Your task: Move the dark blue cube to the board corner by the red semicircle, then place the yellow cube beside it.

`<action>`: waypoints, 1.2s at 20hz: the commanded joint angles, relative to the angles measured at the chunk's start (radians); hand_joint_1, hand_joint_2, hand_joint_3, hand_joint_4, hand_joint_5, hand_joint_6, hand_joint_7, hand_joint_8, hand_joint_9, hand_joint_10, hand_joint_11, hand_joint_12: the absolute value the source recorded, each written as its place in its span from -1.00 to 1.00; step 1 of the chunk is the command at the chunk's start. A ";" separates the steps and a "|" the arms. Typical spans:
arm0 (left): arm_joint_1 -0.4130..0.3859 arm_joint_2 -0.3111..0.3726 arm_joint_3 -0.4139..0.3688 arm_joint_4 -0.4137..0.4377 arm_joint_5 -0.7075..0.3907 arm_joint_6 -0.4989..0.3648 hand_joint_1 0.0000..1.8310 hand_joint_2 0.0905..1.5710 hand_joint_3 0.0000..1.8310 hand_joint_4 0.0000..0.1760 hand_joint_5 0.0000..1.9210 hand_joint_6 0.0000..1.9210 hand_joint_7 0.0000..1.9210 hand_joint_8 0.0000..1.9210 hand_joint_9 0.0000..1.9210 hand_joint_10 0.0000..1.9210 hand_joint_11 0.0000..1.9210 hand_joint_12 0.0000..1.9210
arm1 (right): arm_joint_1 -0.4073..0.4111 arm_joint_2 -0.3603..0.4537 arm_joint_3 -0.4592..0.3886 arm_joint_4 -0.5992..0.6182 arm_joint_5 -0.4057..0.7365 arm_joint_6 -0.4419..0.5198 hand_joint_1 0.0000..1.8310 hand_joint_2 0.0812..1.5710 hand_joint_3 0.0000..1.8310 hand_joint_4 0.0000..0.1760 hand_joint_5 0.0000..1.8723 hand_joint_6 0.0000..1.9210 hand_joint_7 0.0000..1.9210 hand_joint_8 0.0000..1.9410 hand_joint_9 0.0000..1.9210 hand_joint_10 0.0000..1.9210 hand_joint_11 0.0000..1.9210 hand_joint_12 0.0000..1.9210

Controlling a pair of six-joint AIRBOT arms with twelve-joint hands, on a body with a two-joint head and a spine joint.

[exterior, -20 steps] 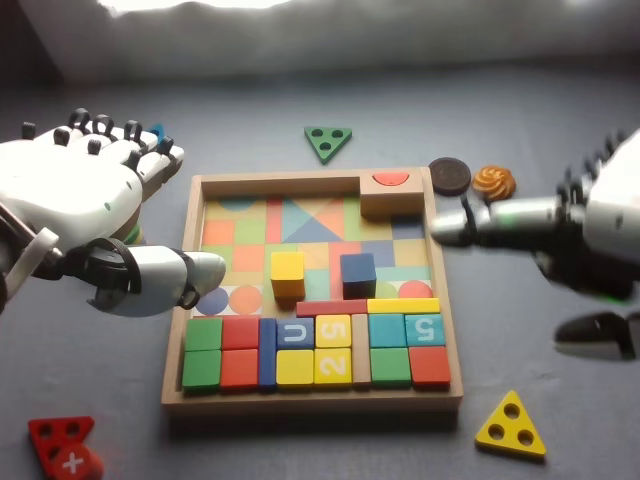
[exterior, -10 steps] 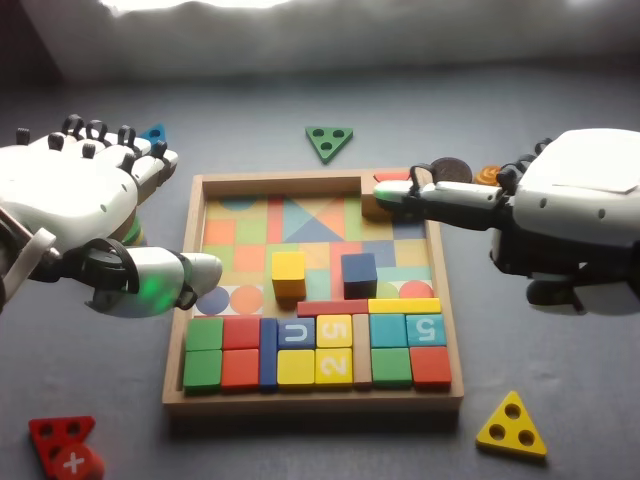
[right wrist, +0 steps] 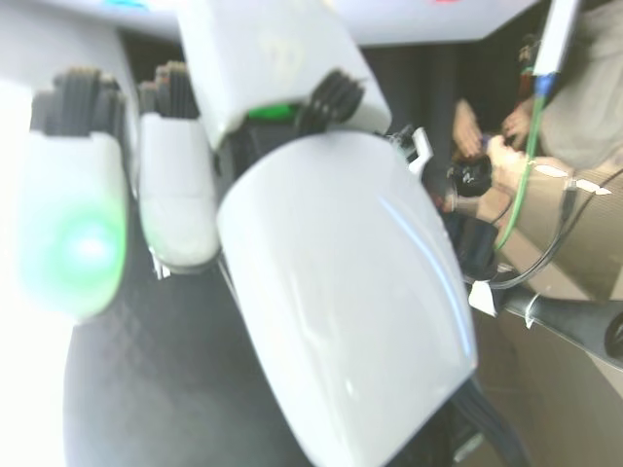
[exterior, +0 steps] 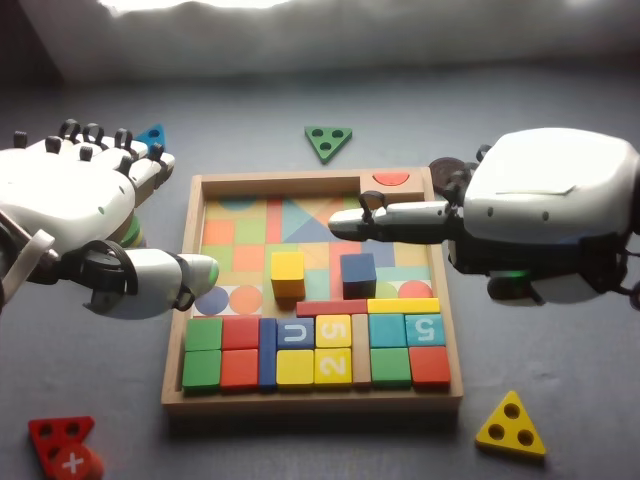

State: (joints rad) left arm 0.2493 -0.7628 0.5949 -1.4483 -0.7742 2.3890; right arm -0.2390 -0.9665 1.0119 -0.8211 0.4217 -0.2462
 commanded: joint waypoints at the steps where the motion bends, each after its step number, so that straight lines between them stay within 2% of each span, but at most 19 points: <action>1: -0.009 0.010 -0.004 0.059 -0.049 0.002 -1.00 0.54 -0.99 -1.00 -0.98 -1.00 -1.00 -1.00 -1.00 -1.00 -0.97 -0.97 | 0.015 -0.004 0.009 0.013 0.076 0.007 1.00 0.51 -1.00 -0.87 -0.95 -0.99 0.59 1.00 0.75 1.00 0.86 1.00; 2: -0.009 0.010 -0.004 0.059 -0.049 0.002 -1.00 0.54 -1.00 -1.00 -0.98 -1.00 -1.00 -1.00 -1.00 -1.00 -0.96 -0.96 | 0.017 -0.018 0.024 0.004 0.070 0.011 1.00 0.51 -1.00 -0.98 -0.95 -0.99 0.57 1.00 0.75 1.00 0.87 1.00; 5: -0.011 0.010 -0.004 0.059 -0.049 0.002 -1.00 0.54 -1.00 -1.00 -0.96 -0.99 -0.98 -0.99 -0.99 -0.99 -0.97 -0.96 | 0.021 -0.054 0.058 -0.071 0.047 0.061 1.00 0.54 -1.00 -1.00 -0.91 -0.98 0.48 1.00 0.71 1.00 0.80 1.00; 6: -0.013 0.010 -0.004 0.059 -0.049 0.002 -1.00 0.54 -1.00 -1.00 -0.97 -0.99 -0.99 -1.00 -1.00 -1.00 -0.99 -0.96 | 0.021 -0.071 0.076 -0.102 0.029 0.075 1.00 0.56 -1.00 -0.96 -0.91 -0.99 0.43 1.00 0.62 1.00 0.53 1.00; 7: -0.014 0.009 -0.004 0.059 -0.049 0.002 -1.00 0.54 -1.00 -1.00 -0.99 -1.00 -1.00 -1.00 -1.00 -1.00 -1.00 -0.99 | 0.021 -0.078 0.085 -0.117 0.020 0.086 1.00 0.50 -1.00 -1.00 -0.94 -0.99 0.40 1.00 0.58 1.00 -0.17 0.80; 8: -0.015 0.009 -0.004 0.059 -0.049 0.002 -1.00 0.54 -1.00 -1.00 -1.00 -1.00 -1.00 -1.00 -1.00 -1.00 -1.00 -1.00 | 0.022 -0.086 0.100 -0.131 0.016 0.098 1.00 0.53 -1.00 -0.97 -0.88 -0.99 0.34 1.00 0.54 1.00 -0.35 0.82; 9: -0.015 0.009 -0.004 0.059 -0.049 0.002 -1.00 0.57 -0.99 -1.00 -0.94 -0.98 -0.97 -0.99 -0.99 -1.00 -0.99 -1.00 | 0.027 -0.093 0.114 -0.144 0.016 0.109 1.00 0.51 -1.00 -0.93 -0.82 -0.98 0.39 1.00 0.58 1.00 0.46 0.96; 10: -0.014 0.009 -0.005 0.059 -0.049 0.002 -1.00 0.59 -0.98 -1.00 -0.93 -0.98 -0.96 -0.99 -0.98 -0.99 -0.98 -0.99 | 0.040 -0.099 0.128 -0.169 0.013 0.124 1.00 0.52 -1.00 -0.88 -0.86 -0.99 0.39 1.00 0.59 1.00 0.66 0.99; 11: -0.014 0.009 -0.006 0.059 -0.049 0.002 -1.00 0.59 -0.98 -1.00 -0.95 -0.99 -0.97 -0.99 -0.99 -1.00 -0.97 -0.99 | 0.052 -0.104 0.137 -0.199 0.013 0.150 1.00 0.50 -1.00 -0.78 -0.86 -1.00 0.41 1.00 0.61 1.00 0.71 1.00; 12: -0.014 0.009 -0.006 0.060 -0.049 0.002 -1.00 0.59 -0.99 -1.00 -0.97 -1.00 -0.99 -1.00 -1.00 -1.00 -0.98 -0.99 | 0.072 -0.114 0.151 -0.250 0.012 0.186 1.00 0.49 -1.00 -0.88 -0.86 -1.00 0.43 1.00 0.62 1.00 0.71 1.00; 13: -0.014 0.009 -0.007 0.060 -0.049 0.002 -1.00 0.58 -0.99 -1.00 -0.96 -0.99 -0.98 -1.00 -0.99 -1.00 -0.97 -0.98 | 0.085 -0.122 0.160 -0.291 0.012 0.211 1.00 0.48 -1.00 -0.88 -0.86 -1.00 0.45 1.00 0.64 1.00 0.72 1.00; 14: -0.014 0.009 -0.008 0.060 -0.049 0.002 -1.00 0.58 -0.99 -1.00 -0.96 -1.00 -0.98 -1.00 -0.99 -1.00 -0.97 -0.98 | 0.101 -0.131 0.170 -0.366 0.012 0.262 1.00 0.47 -1.00 -0.64 -0.85 -0.99 0.44 1.00 0.62 1.00 0.69 1.00; 16: -0.017 0.009 -0.008 0.060 -0.049 0.002 -1.00 0.59 -0.99 -1.00 -0.99 -1.00 -1.00 -1.00 -1.00 -1.00 -1.00 -1.00 | 0.121 -0.148 0.185 -0.497 0.013 0.368 1.00 0.53 -1.00 -0.69 -0.86 -1.00 0.42 1.00 0.57 1.00 0.68 1.00; 17: -0.018 0.009 -0.008 0.060 -0.049 0.002 -1.00 0.58 -0.99 -1.00 -0.97 -0.99 -0.99 -1.00 -0.99 -1.00 -0.99 -0.99 | 0.126 -0.154 0.191 -0.534 0.018 0.399 1.00 0.55 -1.00 -0.83 -0.89 -1.00 0.42 1.00 0.58 1.00 0.69 1.00; 19: -0.018 0.009 -0.007 0.061 -0.049 0.002 -1.00 0.58 -1.00 -1.00 -0.96 -0.99 -0.98 -1.00 -1.00 -1.00 -0.99 -0.99 | 0.145 -0.160 0.193 -0.627 0.026 0.472 1.00 0.55 -1.00 -0.72 -0.90 -1.00 0.38 1.00 0.55 1.00 0.66 1.00; 20: -0.018 0.009 -0.007 0.061 -0.049 0.002 -1.00 0.58 -1.00 -1.00 -0.95 -0.99 -0.97 -0.99 -0.98 -0.99 -0.98 -0.99 | 0.154 -0.161 0.193 -0.688 0.026 0.529 1.00 0.55 -1.00 -0.77 -0.88 -0.99 0.34 1.00 0.54 1.00 0.66 1.00; 21: -0.018 0.009 -0.007 0.061 -0.049 0.002 -1.00 0.58 -1.00 -1.00 -0.94 -0.99 -0.95 -0.99 -0.98 -0.99 -0.98 -0.99 | 0.160 -0.162 0.193 -0.716 0.027 0.551 1.00 0.54 -1.00 -0.63 -0.83 -0.98 0.33 1.00 0.53 1.00 0.62 1.00; 23: -0.020 0.009 -0.006 0.061 -0.049 0.002 -1.00 0.58 -1.00 -1.00 -0.94 -0.99 -0.96 -0.99 -0.98 -1.00 -0.99 -0.99 | 0.168 -0.162 0.197 -0.771 0.027 0.579 1.00 0.53 -1.00 -0.73 -0.82 -0.98 0.36 1.00 0.55 1.00 0.64 1.00; 24: -0.020 0.009 -0.006 0.061 -0.049 0.002 -1.00 0.57 -1.00 -1.00 -0.95 -0.99 -0.97 -1.00 -0.99 -1.00 -0.99 -0.99 | 0.170 -0.163 0.202 -0.804 0.027 0.610 1.00 0.53 -1.00 -0.90 -0.84 -0.99 0.38 1.00 0.56 1.00 0.65 1.00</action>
State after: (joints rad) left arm 0.2417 -0.7628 0.5869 -1.4509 -0.7769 2.3890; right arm -0.0830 -1.1408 1.2133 -1.6634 0.4339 0.3668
